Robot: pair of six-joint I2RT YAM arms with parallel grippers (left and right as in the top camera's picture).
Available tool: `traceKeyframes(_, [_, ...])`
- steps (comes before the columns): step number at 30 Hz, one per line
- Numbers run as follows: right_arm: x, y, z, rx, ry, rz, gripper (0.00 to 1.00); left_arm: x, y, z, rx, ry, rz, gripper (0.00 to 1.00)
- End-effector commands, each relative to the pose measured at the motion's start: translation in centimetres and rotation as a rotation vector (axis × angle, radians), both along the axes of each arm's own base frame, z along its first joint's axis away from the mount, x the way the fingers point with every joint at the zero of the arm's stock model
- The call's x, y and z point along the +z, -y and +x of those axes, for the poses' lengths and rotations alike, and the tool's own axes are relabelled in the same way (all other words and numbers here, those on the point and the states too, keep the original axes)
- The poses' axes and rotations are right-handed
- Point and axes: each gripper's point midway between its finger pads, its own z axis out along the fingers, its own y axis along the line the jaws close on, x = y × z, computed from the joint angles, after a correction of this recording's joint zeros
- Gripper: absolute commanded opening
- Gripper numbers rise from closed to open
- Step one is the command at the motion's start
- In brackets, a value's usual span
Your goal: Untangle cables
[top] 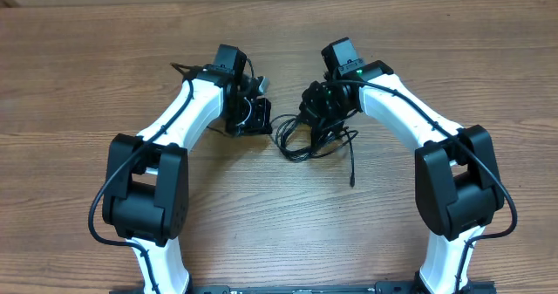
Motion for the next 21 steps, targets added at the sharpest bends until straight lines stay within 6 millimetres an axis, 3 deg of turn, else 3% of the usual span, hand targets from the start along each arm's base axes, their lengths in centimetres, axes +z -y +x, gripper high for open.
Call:
traceKeyframes(1, [0.9,2.9,0.1,0.054,0.037,-0.036,0.04,-1.5,-5.5,1.0,0.216,-0.009,0.291,0.04])
traceKeyframes(7, [0.9,5.7,-0.6,0.133,0.024,-0.018,0.04,-1.8,-9.2,-0.1,0.342,-0.091,0.385,0.04])
traceKeyframes(13, [0.8,7.9,-0.6,0.149,0.023,-0.026,0.04,-1.7,-12.2,-0.4,0.436,-0.166,0.334,0.04])
traceKeyframes(16, [0.8,7.9,-0.5,0.148,0.025,-0.025,0.04,-1.0,-11.2,0.2,0.376,-0.169,0.154,0.04])
traceKeyframes(17, [0.8,7.8,-0.6,0.153,0.025,-0.026,0.04,-0.4,-10.2,0.4,0.307,-0.146,0.056,0.07])
traceKeyframes(18, [0.8,7.5,-0.6,0.173,0.038,-0.020,0.04,0.5,-8.7,0.7,0.228,-0.114,-0.054,0.32])
traceKeyframes(19, [1.1,6.9,-0.6,0.199,0.055,0.003,0.04,1.7,-7.0,0.9,0.132,-0.062,-0.182,0.48])
traceKeyframes(21, [1.3,6.3,-0.6,0.213,0.065,0.030,0.04,4.1,-4.5,1.2,0.001,0.029,-0.378,0.57])
